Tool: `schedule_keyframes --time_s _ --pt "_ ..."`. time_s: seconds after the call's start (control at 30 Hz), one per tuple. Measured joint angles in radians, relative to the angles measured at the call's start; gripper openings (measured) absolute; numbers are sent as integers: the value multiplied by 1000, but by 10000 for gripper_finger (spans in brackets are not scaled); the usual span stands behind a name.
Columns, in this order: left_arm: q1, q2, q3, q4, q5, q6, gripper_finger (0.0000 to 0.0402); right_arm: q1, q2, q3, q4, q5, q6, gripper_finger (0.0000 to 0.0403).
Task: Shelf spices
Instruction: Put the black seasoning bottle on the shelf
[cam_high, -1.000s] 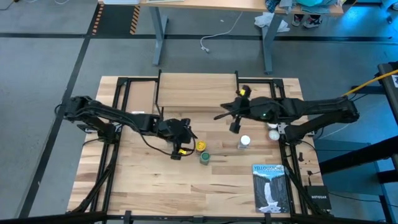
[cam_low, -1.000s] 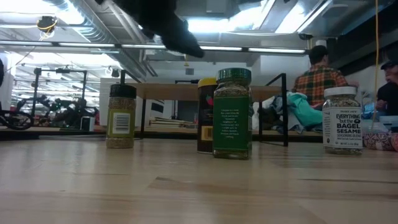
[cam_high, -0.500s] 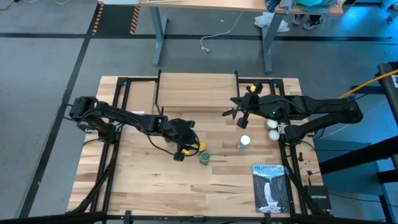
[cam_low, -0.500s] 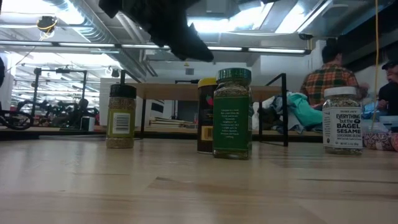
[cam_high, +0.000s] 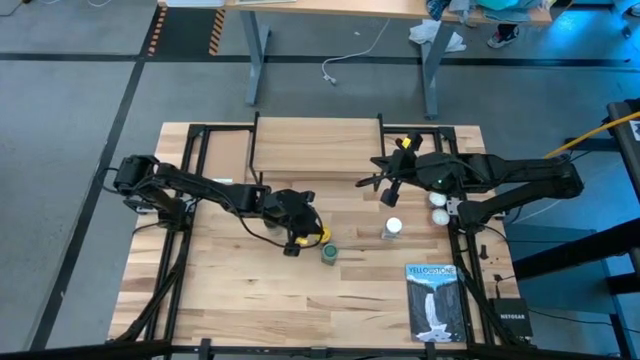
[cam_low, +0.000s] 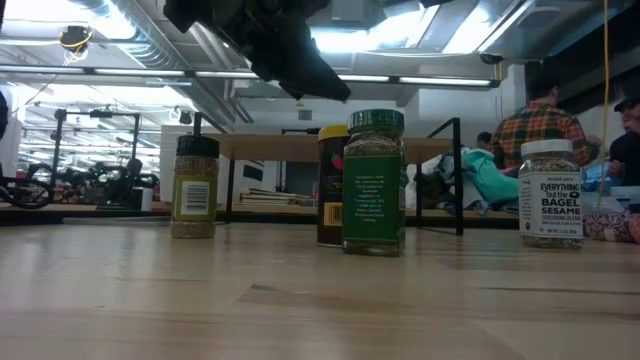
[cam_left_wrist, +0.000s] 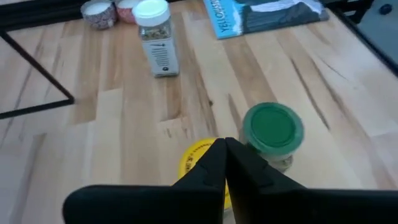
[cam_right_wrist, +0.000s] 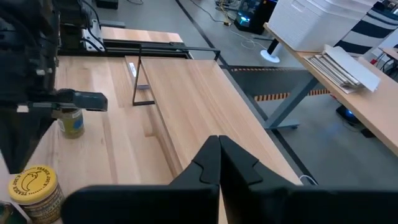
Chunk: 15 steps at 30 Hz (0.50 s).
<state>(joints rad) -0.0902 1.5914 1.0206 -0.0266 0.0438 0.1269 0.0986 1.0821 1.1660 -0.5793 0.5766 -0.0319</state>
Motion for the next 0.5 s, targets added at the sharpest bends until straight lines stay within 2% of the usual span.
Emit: schedule_keyframes --time_s 0.23,0.5 --pt "5 52 -1 4 -25 -15 0 0 0 0 3 0 2 1" --pt "6 53 34 12 -25 12 0 0 0 0 3 0 4 1"
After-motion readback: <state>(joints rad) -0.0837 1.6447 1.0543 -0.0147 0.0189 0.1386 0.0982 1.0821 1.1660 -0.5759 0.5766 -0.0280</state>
